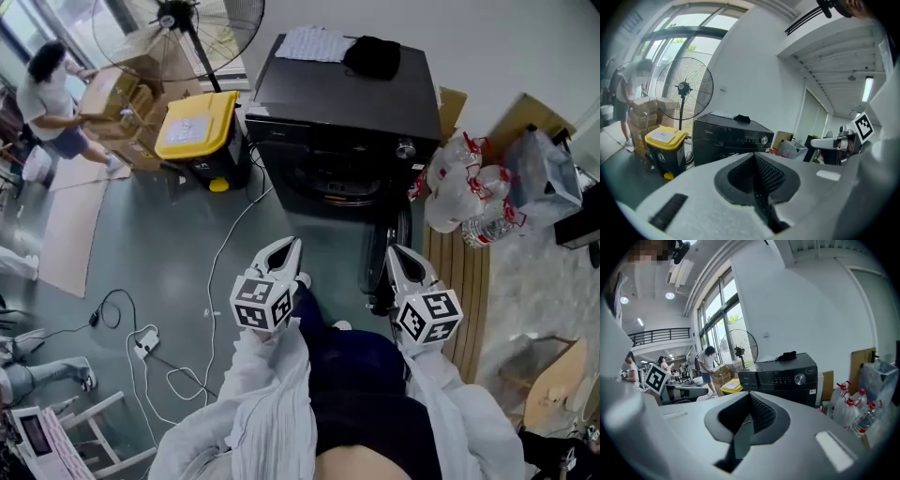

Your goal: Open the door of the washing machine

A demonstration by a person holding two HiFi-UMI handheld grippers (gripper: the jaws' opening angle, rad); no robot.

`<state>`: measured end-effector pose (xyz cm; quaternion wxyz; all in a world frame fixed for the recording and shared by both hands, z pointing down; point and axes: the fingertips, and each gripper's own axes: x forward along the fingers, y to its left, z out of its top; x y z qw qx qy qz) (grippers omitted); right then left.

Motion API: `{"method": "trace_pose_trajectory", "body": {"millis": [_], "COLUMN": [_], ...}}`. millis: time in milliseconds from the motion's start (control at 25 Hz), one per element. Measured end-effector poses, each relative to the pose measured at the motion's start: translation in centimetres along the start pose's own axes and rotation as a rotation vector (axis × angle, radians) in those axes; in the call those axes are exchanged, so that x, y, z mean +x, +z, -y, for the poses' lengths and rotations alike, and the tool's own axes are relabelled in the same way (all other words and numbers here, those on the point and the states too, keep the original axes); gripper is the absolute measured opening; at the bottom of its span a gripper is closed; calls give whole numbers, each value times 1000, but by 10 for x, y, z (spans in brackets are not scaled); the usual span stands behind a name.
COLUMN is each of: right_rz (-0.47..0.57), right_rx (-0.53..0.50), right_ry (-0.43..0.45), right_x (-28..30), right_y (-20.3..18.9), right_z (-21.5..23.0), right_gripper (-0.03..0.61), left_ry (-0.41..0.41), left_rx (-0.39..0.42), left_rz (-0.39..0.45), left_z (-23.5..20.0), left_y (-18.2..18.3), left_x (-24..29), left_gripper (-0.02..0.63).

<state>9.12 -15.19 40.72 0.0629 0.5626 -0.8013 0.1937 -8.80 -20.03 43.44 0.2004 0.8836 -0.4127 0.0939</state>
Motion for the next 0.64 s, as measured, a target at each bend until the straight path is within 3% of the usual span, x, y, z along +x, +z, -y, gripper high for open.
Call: {"method": "trace_pose_trajectory", "body": {"millis": [640], "right_rz": [-15], "right_rx": [2], "right_ry": [4], "right_x": [4], "right_y": [-7], "right_z": [-7], "right_gripper": [8], "left_ry": [-27], "left_rx": [7], "left_rz": [-5], "left_z": [1], "left_y": [-4], "left_x": [-3], "left_gripper": [3]}}
